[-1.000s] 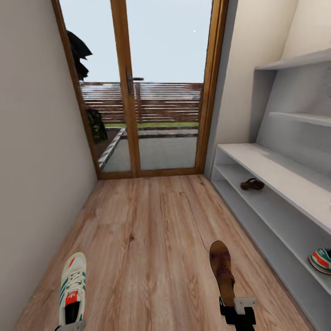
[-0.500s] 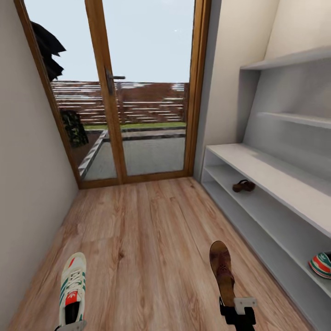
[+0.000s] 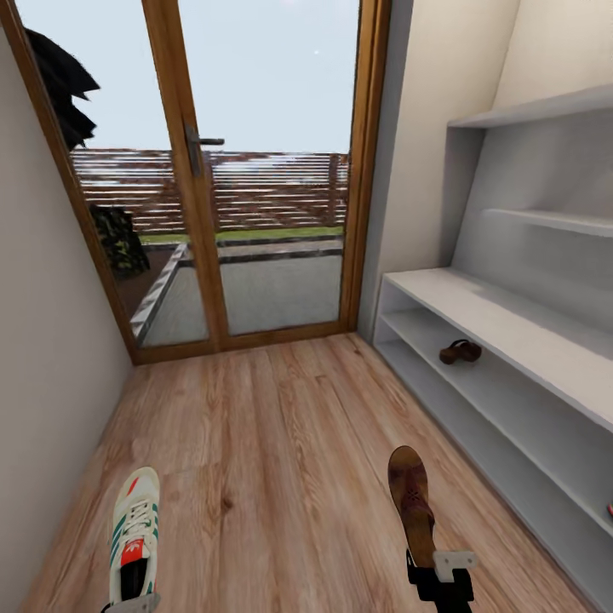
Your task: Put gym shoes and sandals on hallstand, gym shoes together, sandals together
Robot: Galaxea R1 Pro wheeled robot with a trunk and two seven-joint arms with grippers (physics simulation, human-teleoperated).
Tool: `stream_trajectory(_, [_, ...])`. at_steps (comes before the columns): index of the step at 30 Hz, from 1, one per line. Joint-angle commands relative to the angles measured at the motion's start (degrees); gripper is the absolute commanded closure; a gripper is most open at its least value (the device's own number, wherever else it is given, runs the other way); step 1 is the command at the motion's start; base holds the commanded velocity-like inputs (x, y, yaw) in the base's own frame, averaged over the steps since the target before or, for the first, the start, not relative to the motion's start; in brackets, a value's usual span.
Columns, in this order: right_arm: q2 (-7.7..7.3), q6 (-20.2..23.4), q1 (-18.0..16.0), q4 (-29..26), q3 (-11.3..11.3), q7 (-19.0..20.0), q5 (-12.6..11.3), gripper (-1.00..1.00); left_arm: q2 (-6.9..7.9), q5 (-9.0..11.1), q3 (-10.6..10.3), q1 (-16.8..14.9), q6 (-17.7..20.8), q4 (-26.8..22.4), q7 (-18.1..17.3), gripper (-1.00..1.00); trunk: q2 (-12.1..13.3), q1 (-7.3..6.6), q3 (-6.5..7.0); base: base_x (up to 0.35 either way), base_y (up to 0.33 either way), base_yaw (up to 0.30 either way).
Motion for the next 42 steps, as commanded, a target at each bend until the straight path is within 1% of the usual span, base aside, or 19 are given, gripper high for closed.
stream_trajectory(1, [0.02,-0.19,-0.06,0.08,-0.46,0.00,0.44,1.00,-0.04,-0.53,0.39,-0.05,-0.22,0.05,-0.17,1.00,-0.02,0.01,-0.05,0.244,0.230,-0.254])
stream_trajectory(20, [0.02,-0.18,-0.07,0.08,-0.46,0.04,0.44,1.00,-0.04,-0.53,0.39,-0.04,-0.22,0.10,-0.17,1.00,-0.02,0.01,-0.05,0.242,0.233,-0.261])
stream_trajectory(42, [0.02,-0.19,-0.07,0.08,-0.46,0.05,0.44,1.00,-0.03,-0.53,0.39,-0.04,-0.22,0.07,-0.17,1.00,-0.02,0.01,-0.05,0.278,0.233,-0.262])
